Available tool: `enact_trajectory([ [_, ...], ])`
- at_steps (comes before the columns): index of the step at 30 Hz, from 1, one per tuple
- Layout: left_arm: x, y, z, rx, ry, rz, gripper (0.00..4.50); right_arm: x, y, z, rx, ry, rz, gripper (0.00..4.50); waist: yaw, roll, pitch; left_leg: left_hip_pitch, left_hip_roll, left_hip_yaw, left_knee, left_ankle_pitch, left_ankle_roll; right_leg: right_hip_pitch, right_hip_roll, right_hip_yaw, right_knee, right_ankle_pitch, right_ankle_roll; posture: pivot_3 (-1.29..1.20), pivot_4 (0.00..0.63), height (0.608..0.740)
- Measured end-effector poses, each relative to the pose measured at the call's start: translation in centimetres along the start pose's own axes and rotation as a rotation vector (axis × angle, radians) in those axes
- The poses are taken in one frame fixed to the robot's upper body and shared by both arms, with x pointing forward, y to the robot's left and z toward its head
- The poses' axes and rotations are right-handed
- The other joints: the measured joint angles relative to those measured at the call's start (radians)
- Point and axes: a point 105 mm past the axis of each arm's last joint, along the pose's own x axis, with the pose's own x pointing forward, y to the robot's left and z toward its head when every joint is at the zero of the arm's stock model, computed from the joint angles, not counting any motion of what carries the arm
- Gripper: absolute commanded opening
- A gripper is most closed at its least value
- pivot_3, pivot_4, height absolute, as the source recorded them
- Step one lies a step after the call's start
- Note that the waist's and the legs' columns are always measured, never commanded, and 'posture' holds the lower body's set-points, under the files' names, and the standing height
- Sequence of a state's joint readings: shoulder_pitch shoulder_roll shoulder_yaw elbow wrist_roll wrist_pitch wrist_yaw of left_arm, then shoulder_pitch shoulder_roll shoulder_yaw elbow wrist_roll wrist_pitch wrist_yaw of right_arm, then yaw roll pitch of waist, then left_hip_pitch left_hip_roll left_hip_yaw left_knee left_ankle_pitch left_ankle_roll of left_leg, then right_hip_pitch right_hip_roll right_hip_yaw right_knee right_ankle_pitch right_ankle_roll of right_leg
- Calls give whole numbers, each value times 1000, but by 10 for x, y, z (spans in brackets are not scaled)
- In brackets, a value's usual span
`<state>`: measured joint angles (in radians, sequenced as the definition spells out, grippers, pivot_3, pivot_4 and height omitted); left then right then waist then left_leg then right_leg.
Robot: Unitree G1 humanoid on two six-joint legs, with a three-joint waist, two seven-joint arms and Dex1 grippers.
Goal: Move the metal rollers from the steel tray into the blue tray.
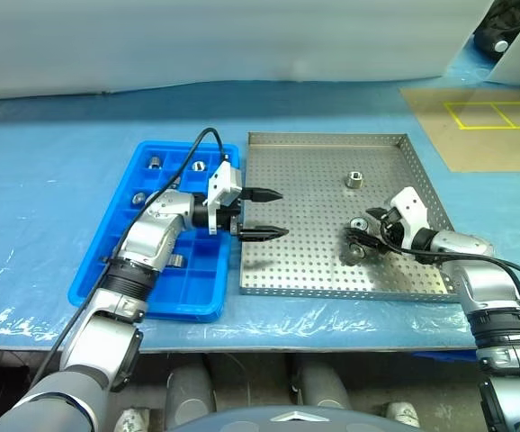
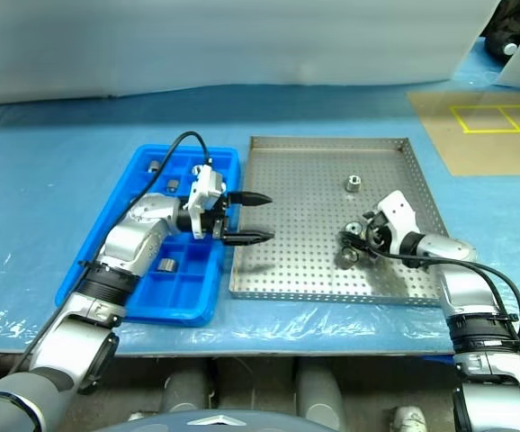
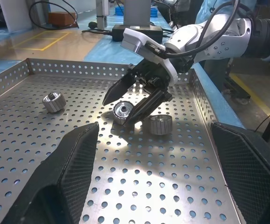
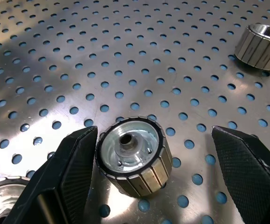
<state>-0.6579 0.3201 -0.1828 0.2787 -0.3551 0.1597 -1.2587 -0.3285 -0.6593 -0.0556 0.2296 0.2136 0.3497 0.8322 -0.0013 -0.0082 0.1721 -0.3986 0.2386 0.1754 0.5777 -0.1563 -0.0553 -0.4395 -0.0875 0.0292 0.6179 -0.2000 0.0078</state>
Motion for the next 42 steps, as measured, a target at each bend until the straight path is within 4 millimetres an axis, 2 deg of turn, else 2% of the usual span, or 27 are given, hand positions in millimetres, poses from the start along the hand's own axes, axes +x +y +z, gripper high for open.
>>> enact_trajectory([
  [2,0,0,0,0,1,2,4038,0,0,1,-3,-5,0,4016,0,0,0,0,0,0,0,0,0,0,0,0,0,0,0,-276,150,740],
  [5,0,0,0,1,3,3,4077,2,1,2,-4,-15,0,3403,0,0,0,0,0,0,0,0,0,0,0,0,0,0,0,-279,150,740],
  [6,0,0,0,1,3,3,4077,3,2,2,-2,-18,1,3403,0,0,0,0,0,0,0,0,0,0,0,0,0,0,0,-278,150,740],
  [10,0,0,0,2,4,3,4077,4,3,2,-2,-23,4,2399,0,0,0,0,0,0,0,0,0,0,0,0,0,0,0,-278,150,740],
  [12,0,0,0,2,5,4,4077,4,3,2,-6,-22,0,1719,0,0,0,0,0,0,0,0,0,0,0,0,-1,0,0,-277,150,740],
  [17,0,1,-1,4,7,10,4077,5,2,3,-8,-26,-14,1634,0,0,0,0,0,0,0,0,0,0,0,0,-1,0,0,-268,150,740],
  [21,-9,5,0,6,22,32,4077,6,0,6,-21,-28,-24,1634,-2,0,0,-1,0,0,-1,0,0,-1,0,0,-1,0,0,-251,150,740],
  [25,-33,10,11,-9,37,66,4077,13,7,31,-62,-74,30,1634,-10,0,0,-1,1,0,-2,0,0,-2,1,0,-1,0,0,-205,150,740],
  [28,-57,9,25,12,63,89,4077,20,25,61,-131,-127,131,1634,-9,0,0,0,2,0,-4,0,-1,-2,2,0,-1,0,0,-168,150,740],
  [31,-74,4,26,7,91,110,4077,27,43,83,-174,-172,220,1634,1,1,0,0,1,0,-5,0,-1,-2,1,-1,-3,0,-1,-103,150,740],
  [34,-92,-2,20,-19,139,149,4077,42,71,106,-221,-216,351,1634,11,1,0,-1,2,0,-6,1,-2,-3,1,-2,-3,0,-1,-36,150,740],
  [38,-111,-6,24,2,161,229,4077,59,112,134,-275,-287,518,1634,33,1,0,-1,2,0,-8,1,-3,-3,0,-3,-2,-1,-2,43,150,740],
  [40,-113,-7,26,9,159,244,4077,61,120,138,-293,-297,553,1634,53,1,1,-1,2,0,-9,2,-3,-3,0,-4,-2,-1,-2,115,150,740],
  [42,-133,-15,21,-8,193,333,4077,72,138,145,-288,-317,629,1634,71,0,1,-2,2,0,-9,2,-3,-3,-1,-5,-3,-2,-3,146,150,740],
])
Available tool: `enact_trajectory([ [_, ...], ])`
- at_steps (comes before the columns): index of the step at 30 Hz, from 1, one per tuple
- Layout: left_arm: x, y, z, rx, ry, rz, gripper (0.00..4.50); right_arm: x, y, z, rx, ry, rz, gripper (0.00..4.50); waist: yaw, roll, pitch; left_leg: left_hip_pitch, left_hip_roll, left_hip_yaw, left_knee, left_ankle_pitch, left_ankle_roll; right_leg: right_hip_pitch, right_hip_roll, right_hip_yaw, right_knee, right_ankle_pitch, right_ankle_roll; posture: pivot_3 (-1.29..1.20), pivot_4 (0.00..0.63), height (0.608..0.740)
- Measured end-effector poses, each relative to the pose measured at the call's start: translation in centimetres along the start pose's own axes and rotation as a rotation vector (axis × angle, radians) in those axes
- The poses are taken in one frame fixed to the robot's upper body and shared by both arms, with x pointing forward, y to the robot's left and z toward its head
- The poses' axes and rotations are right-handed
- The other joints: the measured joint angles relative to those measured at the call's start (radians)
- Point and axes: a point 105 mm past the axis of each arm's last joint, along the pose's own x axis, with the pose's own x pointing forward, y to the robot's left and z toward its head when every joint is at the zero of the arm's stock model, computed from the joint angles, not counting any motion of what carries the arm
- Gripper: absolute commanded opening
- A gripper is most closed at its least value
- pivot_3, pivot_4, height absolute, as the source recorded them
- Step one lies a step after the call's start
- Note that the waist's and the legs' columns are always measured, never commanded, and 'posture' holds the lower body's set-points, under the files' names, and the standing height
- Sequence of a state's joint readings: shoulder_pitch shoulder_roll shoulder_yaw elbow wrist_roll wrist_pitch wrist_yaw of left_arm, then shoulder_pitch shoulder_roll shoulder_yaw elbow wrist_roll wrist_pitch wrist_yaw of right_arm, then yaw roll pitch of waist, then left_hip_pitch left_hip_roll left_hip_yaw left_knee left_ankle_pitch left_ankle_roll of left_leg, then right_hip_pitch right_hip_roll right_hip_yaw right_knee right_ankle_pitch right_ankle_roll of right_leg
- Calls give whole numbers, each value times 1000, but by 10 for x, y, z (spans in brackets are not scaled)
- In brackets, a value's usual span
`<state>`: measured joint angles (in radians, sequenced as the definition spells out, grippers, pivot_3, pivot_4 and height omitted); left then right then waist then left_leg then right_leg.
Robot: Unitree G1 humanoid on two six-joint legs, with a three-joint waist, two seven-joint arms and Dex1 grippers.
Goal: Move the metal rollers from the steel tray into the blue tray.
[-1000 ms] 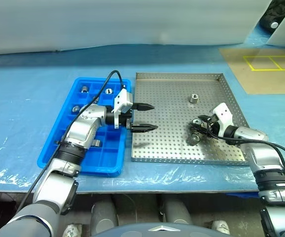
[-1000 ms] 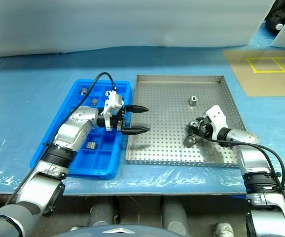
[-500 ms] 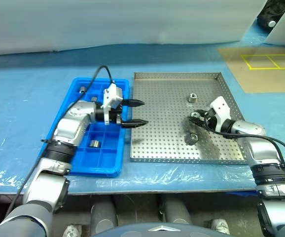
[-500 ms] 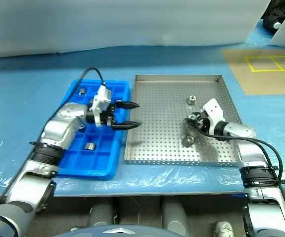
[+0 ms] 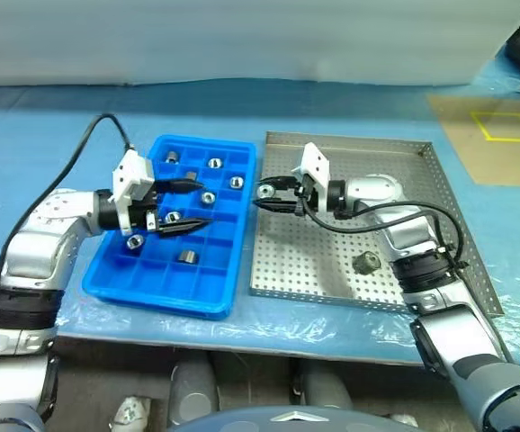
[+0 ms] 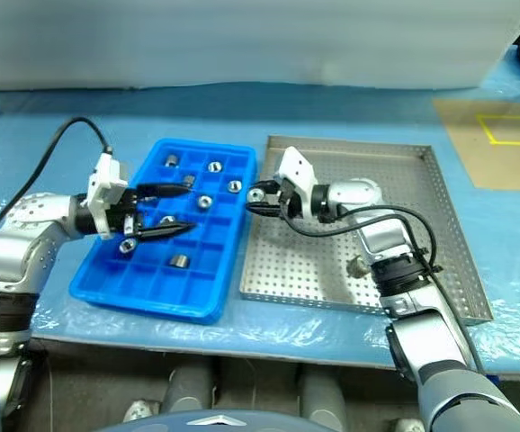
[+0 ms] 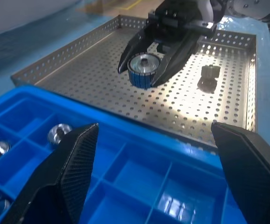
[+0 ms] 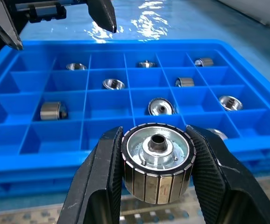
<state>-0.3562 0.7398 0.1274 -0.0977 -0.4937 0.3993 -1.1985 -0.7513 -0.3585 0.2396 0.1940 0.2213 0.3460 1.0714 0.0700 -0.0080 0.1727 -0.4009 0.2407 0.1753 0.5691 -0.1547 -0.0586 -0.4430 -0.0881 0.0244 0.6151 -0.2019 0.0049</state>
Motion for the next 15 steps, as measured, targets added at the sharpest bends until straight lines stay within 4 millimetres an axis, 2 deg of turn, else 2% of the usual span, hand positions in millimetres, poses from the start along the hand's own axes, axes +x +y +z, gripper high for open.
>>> enact_trajectory([
  [4,-16,-2,-1,-2,14,86,4077,23,14,2,2,-27,104,1634,21,0,0,-1,2,-3,-4,2,-4,-1,0,-5,1,-1,-2,205,150,740],
  [8,-36,-2,-1,-3,40,168,4077,37,27,-7,33,-14,182,1634,37,0,0,-2,2,-4,-4,2,-4,-1,0,-6,1,-2,-2,238,150,740],
  [12,-36,-9,0,-9,40,174,4077,46,39,-10,49,-10,250,1634,54,0,0,-2,2,-5,-4,3,-5,-1,0,-6,2,-2,-2,245,150,740],
  [15,-35,-9,3,-9,33,180,4077,49,41,-13,50,-4,259,1634,57,0,0,-2,2,-6,-4,3,-6,-1,0,-7,4,-2,-3,243,150,740],
])
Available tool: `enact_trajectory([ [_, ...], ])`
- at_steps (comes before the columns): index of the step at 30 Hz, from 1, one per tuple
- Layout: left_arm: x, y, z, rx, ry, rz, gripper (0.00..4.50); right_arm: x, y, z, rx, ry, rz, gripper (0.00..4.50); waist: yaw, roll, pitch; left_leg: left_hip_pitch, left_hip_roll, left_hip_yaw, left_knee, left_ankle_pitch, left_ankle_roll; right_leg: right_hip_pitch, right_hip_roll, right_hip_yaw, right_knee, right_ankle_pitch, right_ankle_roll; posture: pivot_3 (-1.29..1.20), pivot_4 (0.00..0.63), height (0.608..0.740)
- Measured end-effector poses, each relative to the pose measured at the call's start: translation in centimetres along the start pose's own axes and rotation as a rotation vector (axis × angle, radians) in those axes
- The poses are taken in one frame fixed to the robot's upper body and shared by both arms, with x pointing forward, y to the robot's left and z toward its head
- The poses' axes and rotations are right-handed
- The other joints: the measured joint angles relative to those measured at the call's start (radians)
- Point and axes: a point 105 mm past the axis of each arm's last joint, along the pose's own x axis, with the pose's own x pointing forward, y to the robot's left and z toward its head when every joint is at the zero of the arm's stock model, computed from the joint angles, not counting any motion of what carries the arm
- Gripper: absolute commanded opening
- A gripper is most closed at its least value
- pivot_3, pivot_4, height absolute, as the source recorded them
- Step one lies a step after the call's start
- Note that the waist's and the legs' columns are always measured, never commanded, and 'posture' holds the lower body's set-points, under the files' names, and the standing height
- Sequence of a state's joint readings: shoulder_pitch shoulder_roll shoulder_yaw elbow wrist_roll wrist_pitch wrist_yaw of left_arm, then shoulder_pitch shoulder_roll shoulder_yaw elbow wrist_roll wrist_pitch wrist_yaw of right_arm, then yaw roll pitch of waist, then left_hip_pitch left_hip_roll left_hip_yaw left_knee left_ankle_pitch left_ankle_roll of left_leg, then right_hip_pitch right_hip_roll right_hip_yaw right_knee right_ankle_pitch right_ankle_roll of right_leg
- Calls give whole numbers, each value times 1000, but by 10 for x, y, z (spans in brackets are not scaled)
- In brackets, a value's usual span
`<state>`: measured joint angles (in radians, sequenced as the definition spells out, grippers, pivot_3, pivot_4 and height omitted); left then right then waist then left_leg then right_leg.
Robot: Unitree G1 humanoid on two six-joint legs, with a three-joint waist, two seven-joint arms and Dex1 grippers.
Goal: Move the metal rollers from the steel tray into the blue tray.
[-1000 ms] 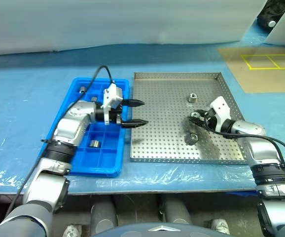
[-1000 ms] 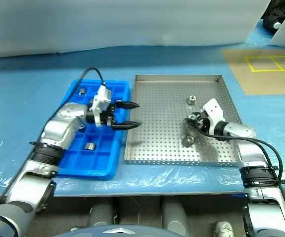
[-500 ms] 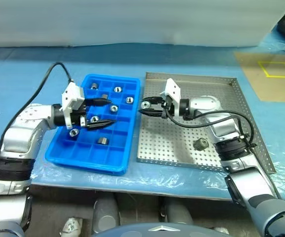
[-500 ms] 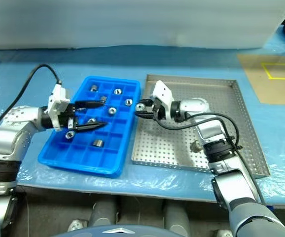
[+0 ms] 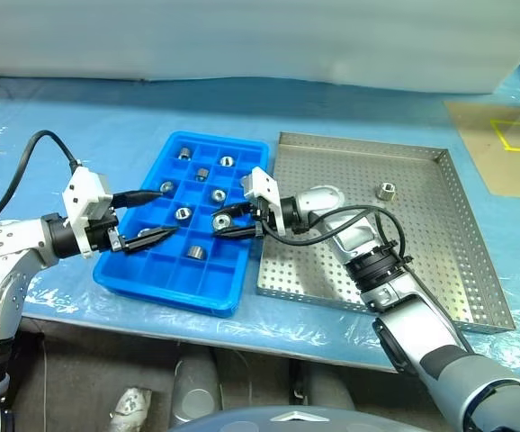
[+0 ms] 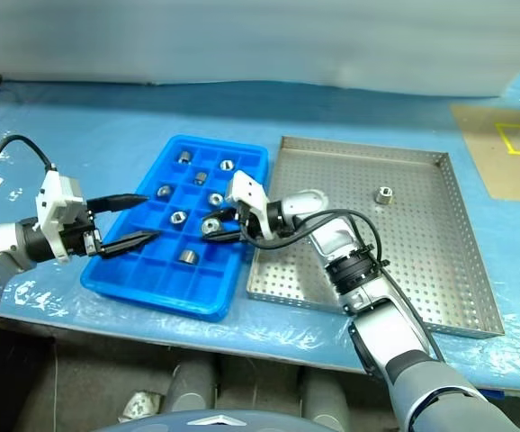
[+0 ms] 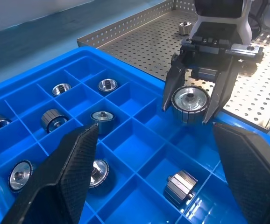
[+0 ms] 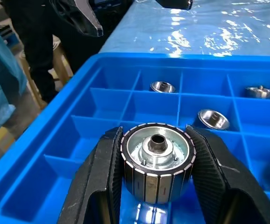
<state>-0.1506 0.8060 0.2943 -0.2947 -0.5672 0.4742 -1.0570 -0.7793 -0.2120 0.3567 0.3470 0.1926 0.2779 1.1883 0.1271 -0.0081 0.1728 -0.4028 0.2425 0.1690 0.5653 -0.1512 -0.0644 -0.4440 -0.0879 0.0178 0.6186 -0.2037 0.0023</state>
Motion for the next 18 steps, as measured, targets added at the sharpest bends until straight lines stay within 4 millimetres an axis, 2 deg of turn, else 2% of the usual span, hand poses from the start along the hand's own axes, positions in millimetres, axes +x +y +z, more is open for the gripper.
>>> enact_trajectory([
  [6,1,-1,3,7,-5,7,4077,-4,-11,-17,20,36,-56,1634,0,0,0,0,0,-2,0,1,-1,0,0,0,1,0,0,234,150,740],
  [10,5,-3,3,8,-5,-9,4077,-10,-18,-8,-11,23,-83,1634,0,0,0,0,0,-2,0,1,-2,0,0,0,1,0,0,215,150,740],
  [16,13,-4,3,8,-10,-34,4077,-11,-19,-8,-16,23,-89,1634,-1,0,0,0,0,-2,0,1,-2,-1,0,0,2,0,0,196,150,740],
  [18,14,-3,3,4,-10,-37,4077,-11,-19,-8,-17,23,-89,2380,-2,0,0,0,0,-2,0,1,-2,-1,0,0,2,0,0,192,150,740],
])
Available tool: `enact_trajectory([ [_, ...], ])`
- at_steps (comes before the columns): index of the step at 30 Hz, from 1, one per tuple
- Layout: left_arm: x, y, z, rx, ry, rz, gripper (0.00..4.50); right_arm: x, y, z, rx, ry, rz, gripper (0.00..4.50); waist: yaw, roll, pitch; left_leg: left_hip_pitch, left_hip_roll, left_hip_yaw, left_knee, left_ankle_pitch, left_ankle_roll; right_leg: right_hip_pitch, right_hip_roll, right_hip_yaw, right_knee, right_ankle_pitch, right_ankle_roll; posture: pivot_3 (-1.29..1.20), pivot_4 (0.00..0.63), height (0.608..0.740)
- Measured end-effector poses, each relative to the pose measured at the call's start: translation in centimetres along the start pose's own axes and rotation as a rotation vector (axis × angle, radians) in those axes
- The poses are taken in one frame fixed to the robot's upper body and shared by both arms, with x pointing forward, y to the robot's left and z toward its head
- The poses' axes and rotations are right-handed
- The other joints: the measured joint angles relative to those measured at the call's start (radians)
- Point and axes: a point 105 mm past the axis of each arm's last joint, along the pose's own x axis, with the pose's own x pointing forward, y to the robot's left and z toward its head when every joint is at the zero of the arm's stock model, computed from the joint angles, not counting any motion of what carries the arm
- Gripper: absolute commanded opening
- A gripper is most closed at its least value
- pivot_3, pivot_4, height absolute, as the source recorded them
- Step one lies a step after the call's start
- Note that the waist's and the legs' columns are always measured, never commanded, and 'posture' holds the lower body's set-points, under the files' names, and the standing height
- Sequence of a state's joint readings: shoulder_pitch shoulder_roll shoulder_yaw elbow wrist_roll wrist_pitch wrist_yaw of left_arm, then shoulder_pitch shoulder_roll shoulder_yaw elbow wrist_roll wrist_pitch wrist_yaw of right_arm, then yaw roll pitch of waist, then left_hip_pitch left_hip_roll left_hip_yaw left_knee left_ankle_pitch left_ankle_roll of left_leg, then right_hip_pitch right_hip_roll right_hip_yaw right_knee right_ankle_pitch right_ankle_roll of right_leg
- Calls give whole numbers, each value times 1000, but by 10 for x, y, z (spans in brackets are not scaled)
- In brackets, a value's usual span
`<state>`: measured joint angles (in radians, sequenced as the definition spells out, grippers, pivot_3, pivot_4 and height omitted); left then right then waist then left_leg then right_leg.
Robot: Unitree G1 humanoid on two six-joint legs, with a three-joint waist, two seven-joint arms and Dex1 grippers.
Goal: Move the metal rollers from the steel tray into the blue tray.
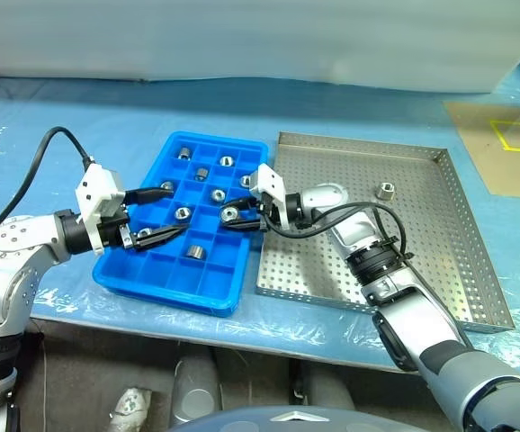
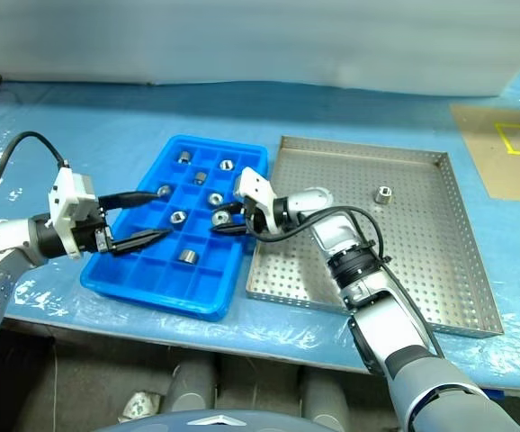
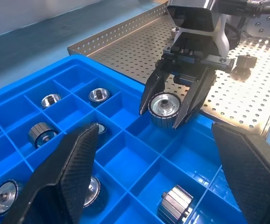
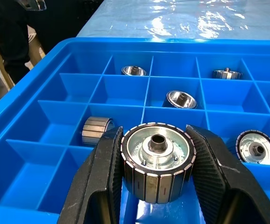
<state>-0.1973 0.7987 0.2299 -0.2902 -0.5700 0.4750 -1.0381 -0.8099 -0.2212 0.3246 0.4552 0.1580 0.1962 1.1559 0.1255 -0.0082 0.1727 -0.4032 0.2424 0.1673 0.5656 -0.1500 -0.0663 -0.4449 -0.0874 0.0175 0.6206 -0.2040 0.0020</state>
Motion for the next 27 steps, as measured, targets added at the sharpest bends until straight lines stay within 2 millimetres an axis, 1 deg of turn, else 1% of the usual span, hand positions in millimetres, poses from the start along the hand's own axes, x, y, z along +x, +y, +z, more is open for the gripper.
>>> enact_trajectory([
  [4,1,1,-1,-2,-2,-3,4077,0,-2,-2,3,3,-22,3625,0,0,0,0,0,0,0,0,0,0,0,0,0,0,0,183,150,740],
  [10,9,-2,0,-5,-13,-31,4077,-3,-7,-1,12,-2,-63,3625,-2,0,0,0,0,0,1,1,-1,0,0,0,2,0,0,153,150,740],
  [13,12,-4,0,-10,-19,-46,4077,-11,-13,1,-1,-5,-100,3625,-2,0,0,0,0,0,1,1,-1,0,0,0,2,0,0,105,150,740],
  [17,29,-9,2,-26,-55,-102,4077,-35,-25,7,-30,-4,-195,3625,-1,0,0,0,-1,0,2,3,-4,1,0,0,2,0,0,38,150,740],
  [20,48,-15,6,-29,-101,-165,4077,-61,-35,5,-29,10,-289,3625,-4,0,0,0,-2,0,4,3,-5,2,0,1,3,0,0,-22,150,740],
  [23,74,-17,11,-32,-156,-219,4077,-91,-44,1,-22,45,-391,3625,-8,0,0,0,-2,0,5,3,-5,2,0,1,3,0,0,-82,150,740],
  [24,83,-20,12,-26,-167,-250,4077,-103,-45,-2,-18,63,-428,3625,-10,0,0,1,-2,0,5,3,-4,3,0,2,3,0,0,-124,150,740],
  [25,88,-22,12,-24,-167,-271,4077,-111,-44,-5,-11,77,-448,3625,-19,-1,0,1,-2,0,6,2,-4,3,0,3,3,0,0,-149,150,740],
  [27,99,-28,14,-20,-184,-332,4077,-133,-34,-17,21,120,-485,3625,-29,-1,0,0,-2,0,5,2,-3,3,1,6,1,0,1,-201,150,740],
])
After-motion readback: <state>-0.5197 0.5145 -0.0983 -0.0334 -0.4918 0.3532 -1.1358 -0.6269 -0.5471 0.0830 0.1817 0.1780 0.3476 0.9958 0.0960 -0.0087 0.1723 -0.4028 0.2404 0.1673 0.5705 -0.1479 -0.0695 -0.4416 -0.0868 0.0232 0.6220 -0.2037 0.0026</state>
